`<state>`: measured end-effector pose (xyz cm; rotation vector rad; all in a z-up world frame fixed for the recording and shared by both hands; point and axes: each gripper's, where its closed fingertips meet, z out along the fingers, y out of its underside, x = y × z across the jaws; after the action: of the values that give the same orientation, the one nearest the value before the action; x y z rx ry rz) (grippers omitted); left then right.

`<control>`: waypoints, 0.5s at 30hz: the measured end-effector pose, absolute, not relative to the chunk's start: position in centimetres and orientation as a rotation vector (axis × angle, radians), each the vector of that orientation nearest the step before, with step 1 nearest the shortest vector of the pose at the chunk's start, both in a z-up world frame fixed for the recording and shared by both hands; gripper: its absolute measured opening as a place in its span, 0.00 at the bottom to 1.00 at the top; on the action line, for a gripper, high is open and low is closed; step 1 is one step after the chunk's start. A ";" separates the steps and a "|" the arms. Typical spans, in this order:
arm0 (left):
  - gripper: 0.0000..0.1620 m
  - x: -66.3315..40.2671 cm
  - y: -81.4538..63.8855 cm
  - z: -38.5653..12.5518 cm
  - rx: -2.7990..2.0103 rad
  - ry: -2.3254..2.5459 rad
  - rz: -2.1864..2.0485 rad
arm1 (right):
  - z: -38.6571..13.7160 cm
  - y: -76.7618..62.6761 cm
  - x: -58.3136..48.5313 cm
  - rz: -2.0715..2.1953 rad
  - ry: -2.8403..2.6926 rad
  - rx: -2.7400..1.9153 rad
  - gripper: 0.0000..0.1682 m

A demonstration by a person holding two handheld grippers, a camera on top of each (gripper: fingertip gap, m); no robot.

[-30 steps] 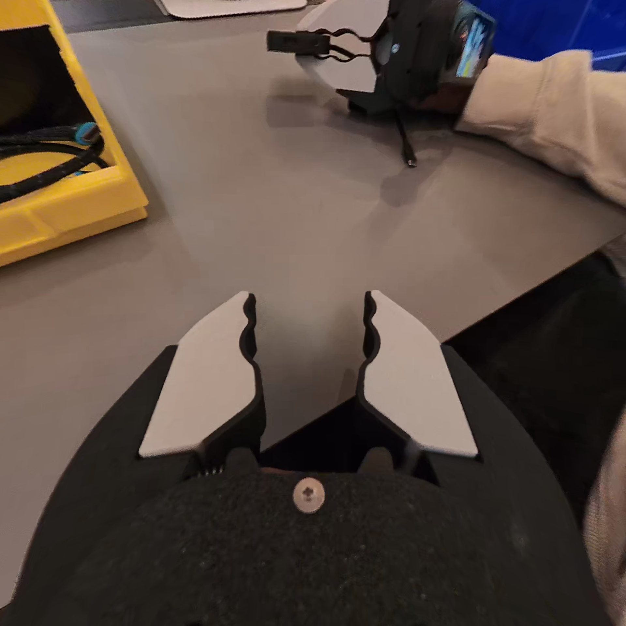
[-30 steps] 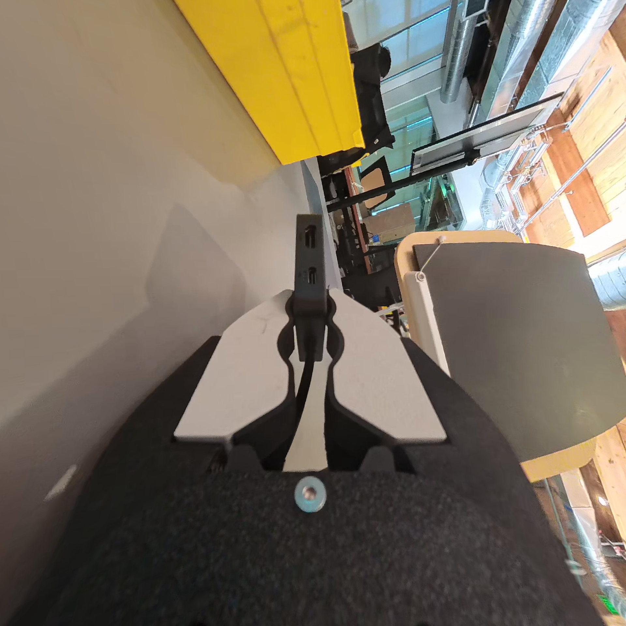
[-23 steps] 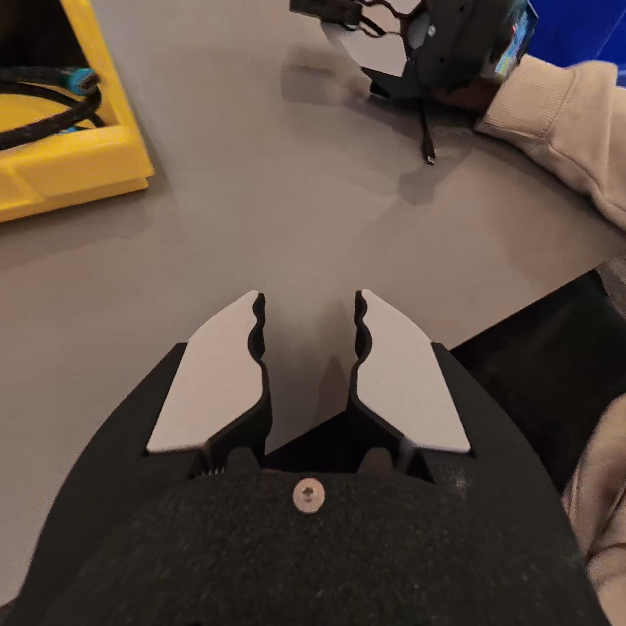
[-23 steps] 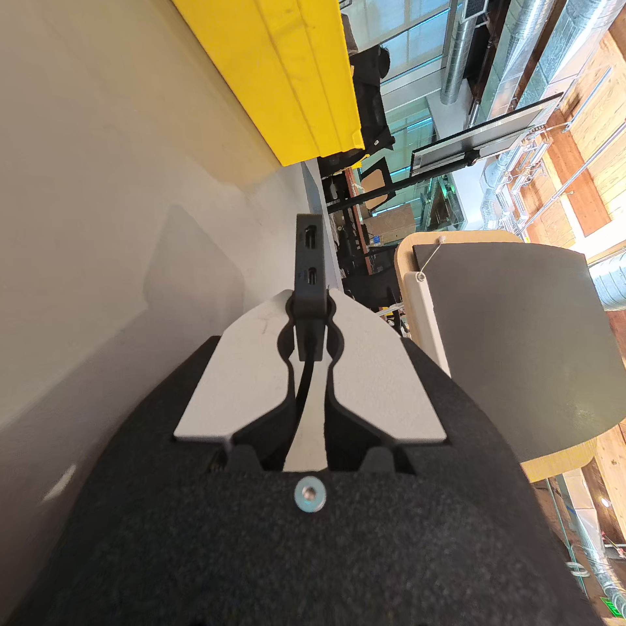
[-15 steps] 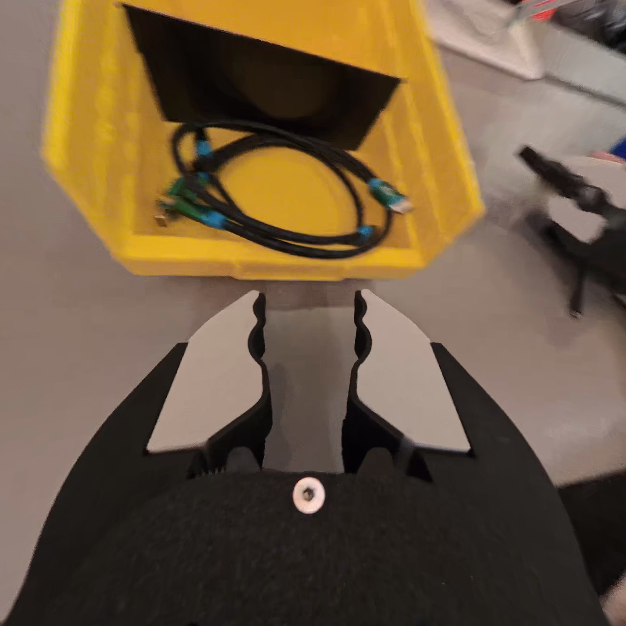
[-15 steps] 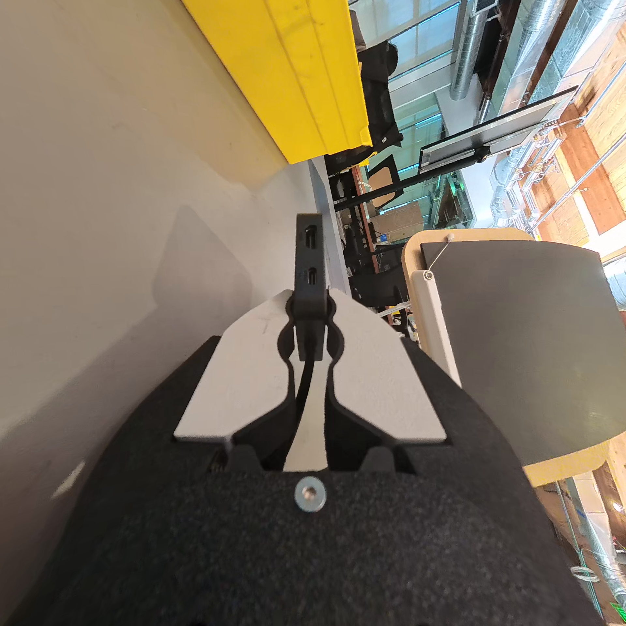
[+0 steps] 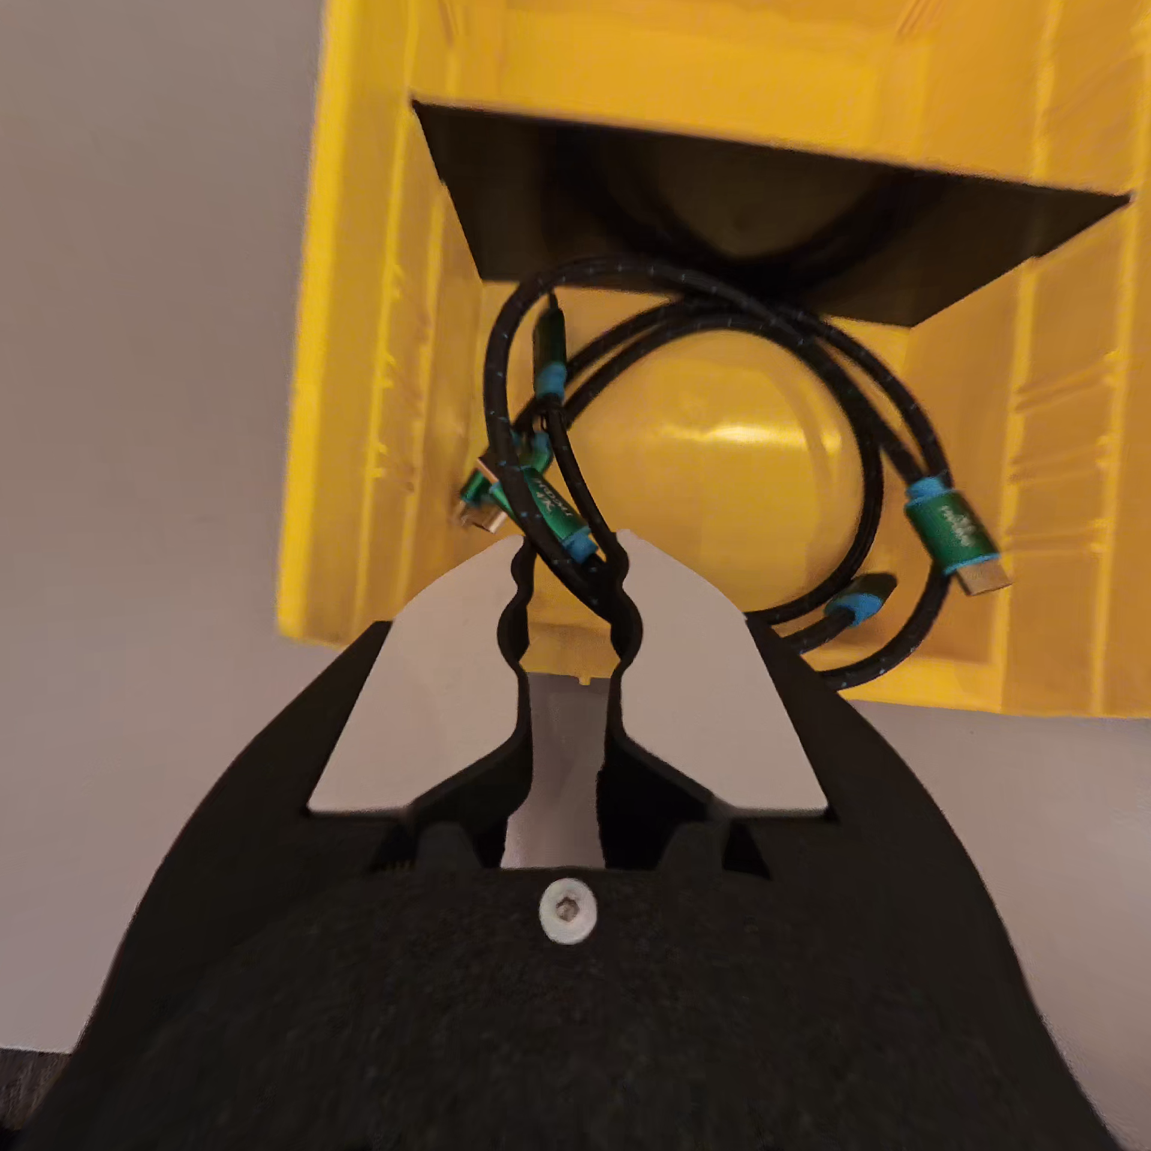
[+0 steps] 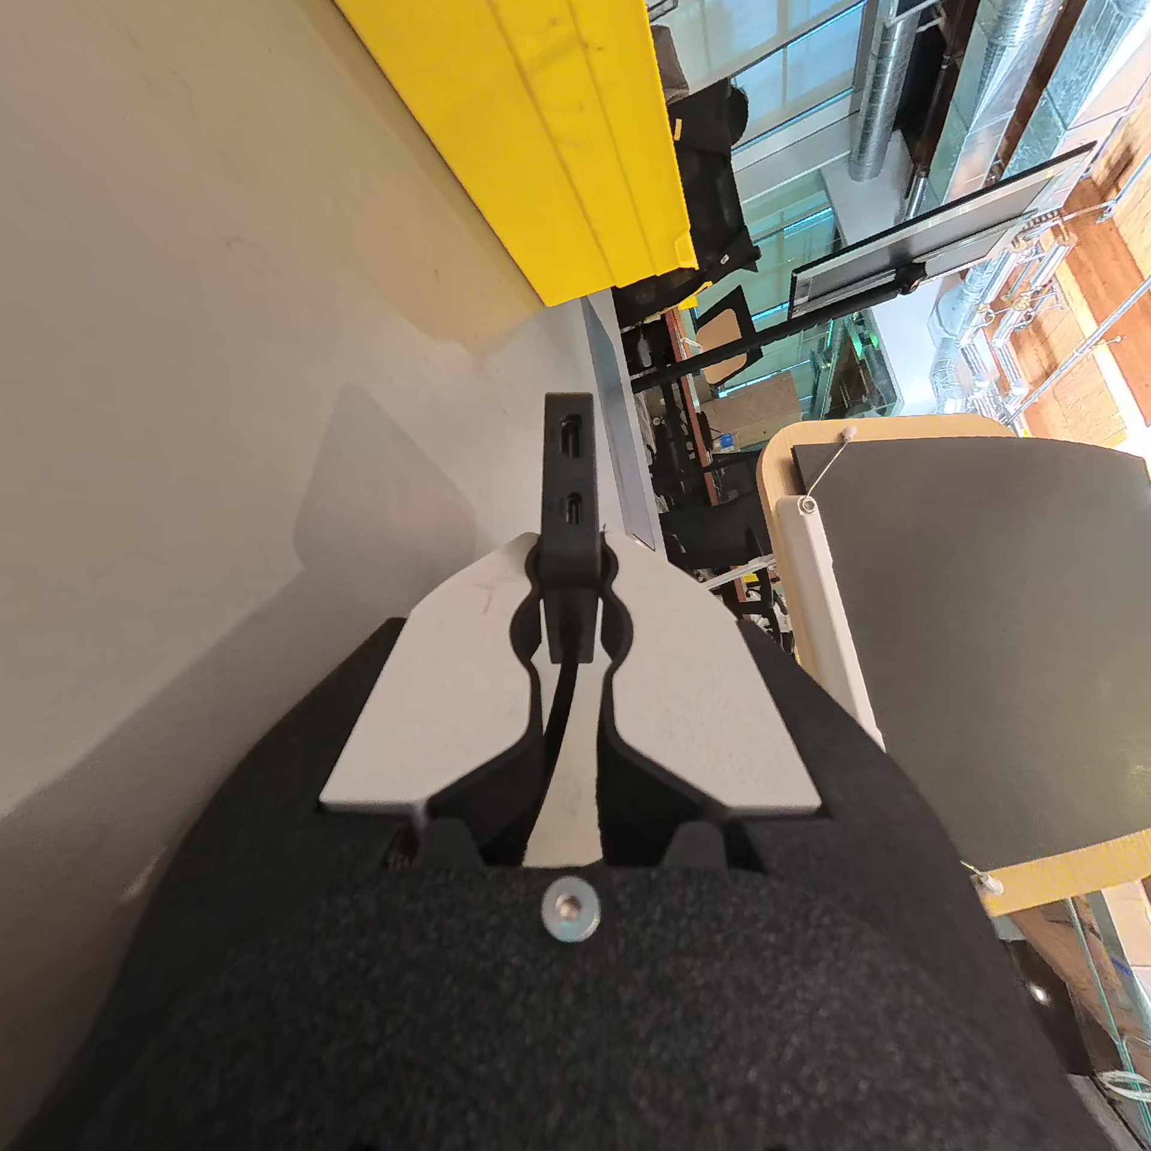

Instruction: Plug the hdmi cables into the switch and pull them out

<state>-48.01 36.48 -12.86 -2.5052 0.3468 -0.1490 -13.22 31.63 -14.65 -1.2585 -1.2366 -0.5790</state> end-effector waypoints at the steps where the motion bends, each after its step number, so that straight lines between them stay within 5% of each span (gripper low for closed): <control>1: 0.12 -48.0 36.6 -11.8 -2.463 0.351 -0.135 | -14.6 31.6 -13.2 -0.578 -1.236 -1.258 0.08; 15: 0.06 -46.7 35.5 2.5 -1.943 0.466 -0.093 | -14.6 31.5 -13.3 -0.584 -1.239 -1.250 0.08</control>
<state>-46.73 35.46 2.49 -1.9426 0.4663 -0.0927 -13.30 31.54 -14.60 -1.2499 -1.2385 -0.5838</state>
